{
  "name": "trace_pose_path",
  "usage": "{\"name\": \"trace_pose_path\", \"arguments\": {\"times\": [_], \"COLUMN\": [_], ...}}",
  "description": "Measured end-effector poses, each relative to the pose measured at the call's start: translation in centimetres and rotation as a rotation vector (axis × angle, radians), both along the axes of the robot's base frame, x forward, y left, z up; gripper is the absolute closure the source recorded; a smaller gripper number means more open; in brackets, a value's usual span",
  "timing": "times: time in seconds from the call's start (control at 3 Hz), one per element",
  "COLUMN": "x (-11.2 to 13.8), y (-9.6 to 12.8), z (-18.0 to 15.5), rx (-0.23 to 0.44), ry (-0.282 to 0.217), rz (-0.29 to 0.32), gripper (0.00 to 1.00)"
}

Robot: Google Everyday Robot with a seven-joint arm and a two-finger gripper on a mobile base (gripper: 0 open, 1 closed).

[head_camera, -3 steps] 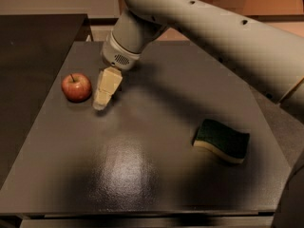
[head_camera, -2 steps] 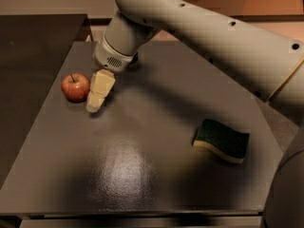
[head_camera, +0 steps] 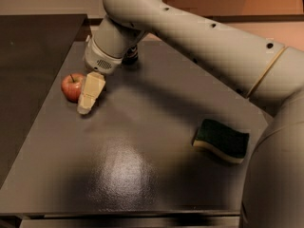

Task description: Pick apple

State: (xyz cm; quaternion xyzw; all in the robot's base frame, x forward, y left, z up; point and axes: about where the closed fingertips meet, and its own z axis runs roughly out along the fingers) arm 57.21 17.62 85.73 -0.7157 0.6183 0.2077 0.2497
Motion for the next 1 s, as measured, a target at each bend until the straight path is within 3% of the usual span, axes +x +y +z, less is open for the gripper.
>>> {"name": "trace_pose_path", "arguments": {"times": [0.33, 1.0], "x": [0.4, 0.6], "y": [0.8, 0.7], "z": [-0.1, 1.1], "rx": [-0.002, -0.001], "ry": [0.015, 0.033], "rz": [0.009, 0.021], "gripper": [0.18, 0.64]}}
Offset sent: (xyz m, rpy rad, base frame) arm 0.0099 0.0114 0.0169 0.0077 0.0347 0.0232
